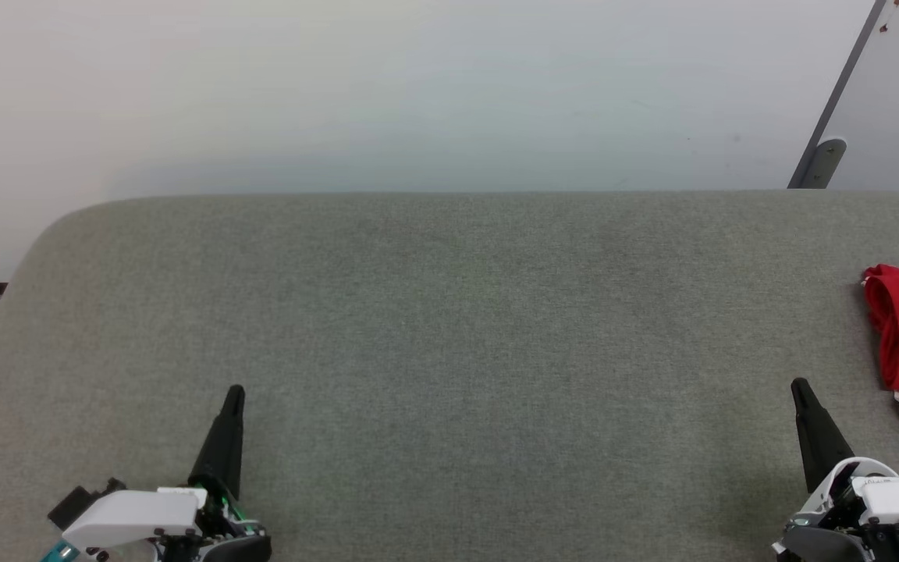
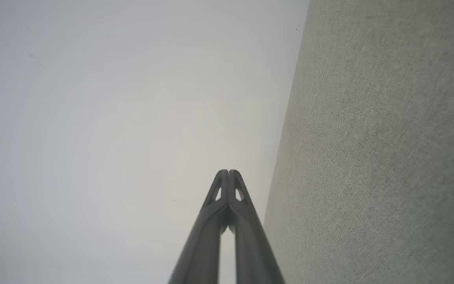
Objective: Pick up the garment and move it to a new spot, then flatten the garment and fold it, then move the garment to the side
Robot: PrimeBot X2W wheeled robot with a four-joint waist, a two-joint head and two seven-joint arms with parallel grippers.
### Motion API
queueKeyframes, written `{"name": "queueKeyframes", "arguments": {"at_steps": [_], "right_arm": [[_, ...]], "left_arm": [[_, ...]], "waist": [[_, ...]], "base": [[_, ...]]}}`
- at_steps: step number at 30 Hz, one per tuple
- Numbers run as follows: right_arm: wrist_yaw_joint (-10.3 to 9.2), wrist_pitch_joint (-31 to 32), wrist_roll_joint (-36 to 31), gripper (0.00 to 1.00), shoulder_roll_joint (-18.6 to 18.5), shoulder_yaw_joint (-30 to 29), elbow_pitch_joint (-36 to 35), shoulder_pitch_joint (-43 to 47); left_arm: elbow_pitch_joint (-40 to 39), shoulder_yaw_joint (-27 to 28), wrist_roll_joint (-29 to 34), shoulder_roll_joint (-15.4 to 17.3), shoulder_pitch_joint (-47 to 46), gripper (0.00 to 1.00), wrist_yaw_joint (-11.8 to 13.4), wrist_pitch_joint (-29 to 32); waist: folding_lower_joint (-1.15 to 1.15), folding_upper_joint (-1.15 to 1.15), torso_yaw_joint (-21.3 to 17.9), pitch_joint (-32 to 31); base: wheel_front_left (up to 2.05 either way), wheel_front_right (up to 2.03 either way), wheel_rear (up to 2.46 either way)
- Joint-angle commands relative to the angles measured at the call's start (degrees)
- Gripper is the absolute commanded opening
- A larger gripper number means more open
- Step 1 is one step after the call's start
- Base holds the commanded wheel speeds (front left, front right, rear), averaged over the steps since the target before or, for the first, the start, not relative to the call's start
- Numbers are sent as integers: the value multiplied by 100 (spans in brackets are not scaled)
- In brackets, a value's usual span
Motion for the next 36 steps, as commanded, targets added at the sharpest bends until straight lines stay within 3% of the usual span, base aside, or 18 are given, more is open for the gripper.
{"name": "queueKeyframes", "arguments": {"at_steps": [1,36], "right_arm": [[-6,16,19,0,24,-5,-23,-43],[-6,14,20,0,23,-2,-18,-32]], "left_arm": [[-9,15,-10,-9,-58,0,8,17],[-10,12,-12,-5,-55,0,8,16]], "waist": [[0,0,0,0],[0,0,0,0]], "base": [[0,0,0],[0,0,0]]}}
